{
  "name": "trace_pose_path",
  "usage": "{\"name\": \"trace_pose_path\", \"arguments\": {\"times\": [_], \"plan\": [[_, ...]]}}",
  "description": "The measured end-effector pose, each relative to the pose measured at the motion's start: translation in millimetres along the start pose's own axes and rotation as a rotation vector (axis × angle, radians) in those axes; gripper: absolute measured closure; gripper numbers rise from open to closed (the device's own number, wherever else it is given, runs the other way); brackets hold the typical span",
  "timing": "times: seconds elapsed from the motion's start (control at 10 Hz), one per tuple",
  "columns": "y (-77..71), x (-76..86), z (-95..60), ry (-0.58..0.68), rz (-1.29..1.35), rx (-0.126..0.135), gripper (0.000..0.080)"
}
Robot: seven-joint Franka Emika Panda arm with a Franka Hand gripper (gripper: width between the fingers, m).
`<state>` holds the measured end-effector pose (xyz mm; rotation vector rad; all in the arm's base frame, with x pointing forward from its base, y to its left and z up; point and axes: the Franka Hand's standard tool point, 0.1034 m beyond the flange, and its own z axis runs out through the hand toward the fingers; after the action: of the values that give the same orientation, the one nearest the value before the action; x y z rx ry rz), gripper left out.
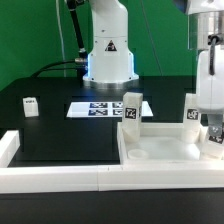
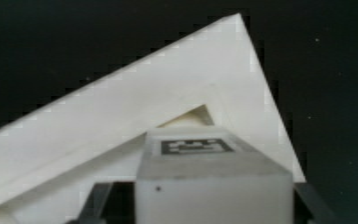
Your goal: Assemble square table
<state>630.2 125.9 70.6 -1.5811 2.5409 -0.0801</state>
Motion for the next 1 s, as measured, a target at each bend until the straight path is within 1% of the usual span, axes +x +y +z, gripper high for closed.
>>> {"name": "trace_pose_path", "arguments": {"times": [0.2,0.3,0.4,0.5,0.6,0.8,0.9,1.0], "plan": [[0.4,1.1,-0.3,0.005,-0.096,0.000,0.0511],[1.2,2.0,0.1,0.025,-0.270,-0.002,0.0264],[3.7,2.0,1.0,0.048,-0.450,-0.011,0.0264],[5.2,-0.1,2.4,0.058,-0.618,-0.005,0.0186],[4.4,0.8,2.4,0.059,-0.662,-0.007,0.0157],[4.0,1.4,2.4,0.059,-0.796,-0.010,0.0152],[3.5,1.6,2.2,0.062,-0.899,-0.013,0.0152],[1.7,1.4,1.2,0.081,-1.105,-0.019,0.0151]]}}
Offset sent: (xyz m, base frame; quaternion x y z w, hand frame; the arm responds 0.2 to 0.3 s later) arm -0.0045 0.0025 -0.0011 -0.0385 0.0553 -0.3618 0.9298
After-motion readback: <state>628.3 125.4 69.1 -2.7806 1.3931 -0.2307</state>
